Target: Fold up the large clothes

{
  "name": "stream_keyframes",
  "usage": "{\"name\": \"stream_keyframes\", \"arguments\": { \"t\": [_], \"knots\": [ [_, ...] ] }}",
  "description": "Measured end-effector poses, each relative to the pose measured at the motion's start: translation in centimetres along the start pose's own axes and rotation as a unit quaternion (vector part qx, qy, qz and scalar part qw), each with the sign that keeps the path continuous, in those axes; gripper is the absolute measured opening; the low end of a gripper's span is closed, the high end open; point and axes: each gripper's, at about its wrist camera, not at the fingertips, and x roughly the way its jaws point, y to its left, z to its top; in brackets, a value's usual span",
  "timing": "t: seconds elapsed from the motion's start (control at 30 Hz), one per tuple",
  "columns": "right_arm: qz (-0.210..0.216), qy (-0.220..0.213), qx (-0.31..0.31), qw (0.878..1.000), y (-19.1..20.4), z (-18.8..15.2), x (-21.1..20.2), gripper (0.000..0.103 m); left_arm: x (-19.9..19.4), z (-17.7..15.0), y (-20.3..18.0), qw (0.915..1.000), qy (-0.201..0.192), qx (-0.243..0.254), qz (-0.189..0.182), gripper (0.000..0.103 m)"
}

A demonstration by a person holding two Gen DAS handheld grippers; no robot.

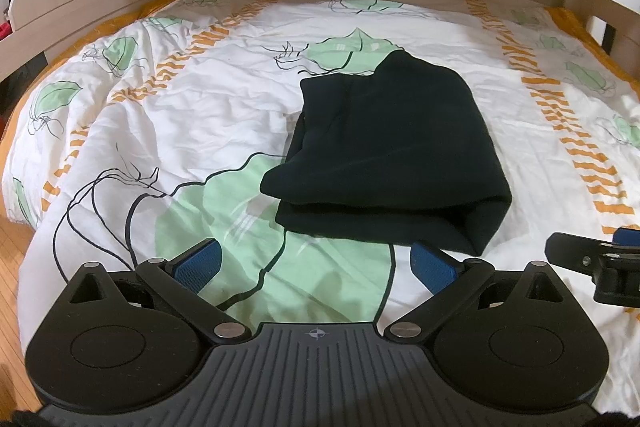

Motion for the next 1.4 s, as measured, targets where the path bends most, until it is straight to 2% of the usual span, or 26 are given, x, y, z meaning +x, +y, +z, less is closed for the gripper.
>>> {"name": "stream_keyframes", "arguments": {
  "t": [1.4],
  "knots": [
    [0.011, 0.033, 0.007, 0.999, -0.1, 0.2, 1.7, 0.102, 1.3, 0.1, 0.7, 0.9999, 0.016, 0.000, -0.004, 0.102]
  ]
}}
